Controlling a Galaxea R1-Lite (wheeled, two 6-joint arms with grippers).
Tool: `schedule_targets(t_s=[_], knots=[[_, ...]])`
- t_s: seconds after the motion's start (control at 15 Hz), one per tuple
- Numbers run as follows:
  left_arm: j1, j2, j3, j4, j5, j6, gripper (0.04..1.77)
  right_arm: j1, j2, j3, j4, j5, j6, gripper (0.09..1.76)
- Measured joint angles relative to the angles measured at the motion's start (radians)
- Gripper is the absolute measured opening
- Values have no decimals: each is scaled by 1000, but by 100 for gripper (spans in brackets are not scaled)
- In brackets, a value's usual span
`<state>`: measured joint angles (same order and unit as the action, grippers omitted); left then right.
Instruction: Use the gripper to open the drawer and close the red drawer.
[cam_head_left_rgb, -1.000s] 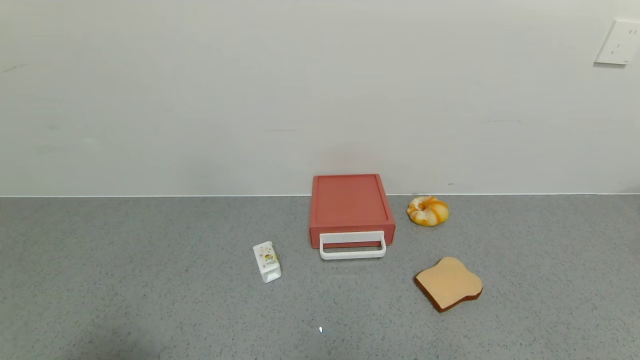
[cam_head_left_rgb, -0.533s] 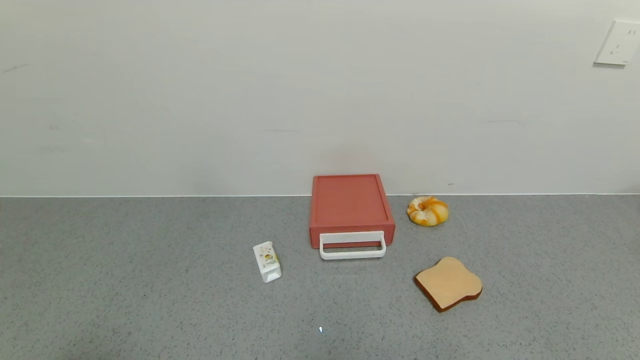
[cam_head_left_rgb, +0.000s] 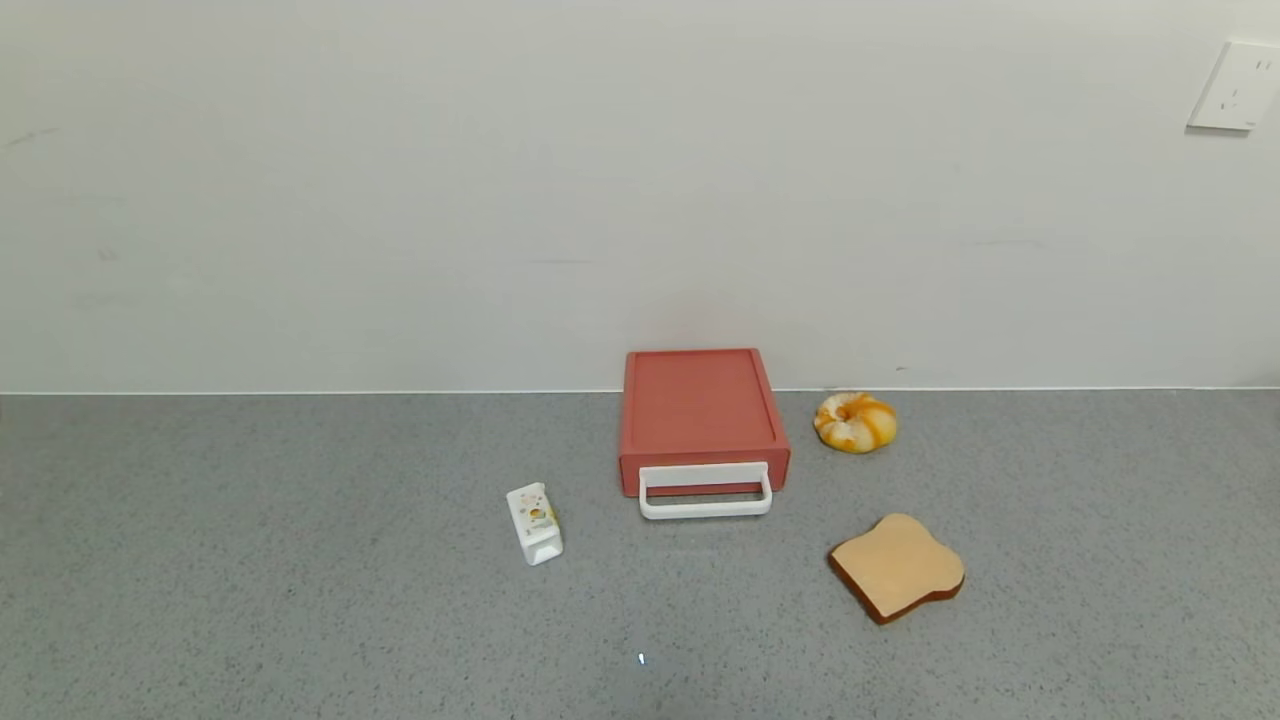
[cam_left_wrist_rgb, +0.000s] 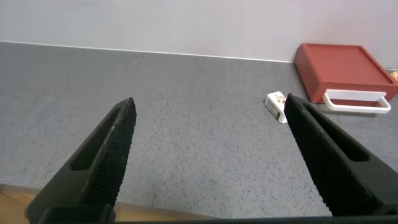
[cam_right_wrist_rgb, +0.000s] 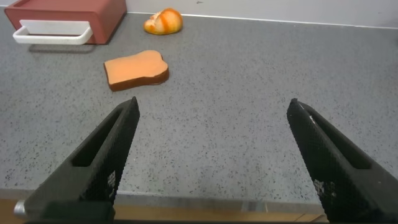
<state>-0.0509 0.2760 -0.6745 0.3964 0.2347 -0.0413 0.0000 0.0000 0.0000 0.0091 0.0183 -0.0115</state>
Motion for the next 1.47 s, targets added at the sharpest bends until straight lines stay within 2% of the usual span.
schedule_targets(t_s=[0.27, 0.53, 0.67, 0.87, 1.07, 1.2, 1.47], knots=[[41, -95, 59, -6, -21, 16, 172, 0, 0, 0, 0, 0, 0, 174], [49, -219, 164, -16, -129, 48, 172, 0, 0, 0, 0, 0, 0, 174], [49, -252, 253, -123, -159, 51, 172, 0, 0, 0, 0, 0, 0, 174], [49, -272, 449, -394, -193, 63, 172, 0, 0, 0, 0, 0, 0, 174], [49, -276, 611, -504, -205, 84, 172, 0, 0, 0, 0, 0, 0, 174], [49, -276, 657, -508, -204, 92, 172, 0, 0, 0, 0, 0, 0, 174], [49, -276, 673, -461, -221, 87, 172, 0, 0, 0, 0, 0, 0, 174]])
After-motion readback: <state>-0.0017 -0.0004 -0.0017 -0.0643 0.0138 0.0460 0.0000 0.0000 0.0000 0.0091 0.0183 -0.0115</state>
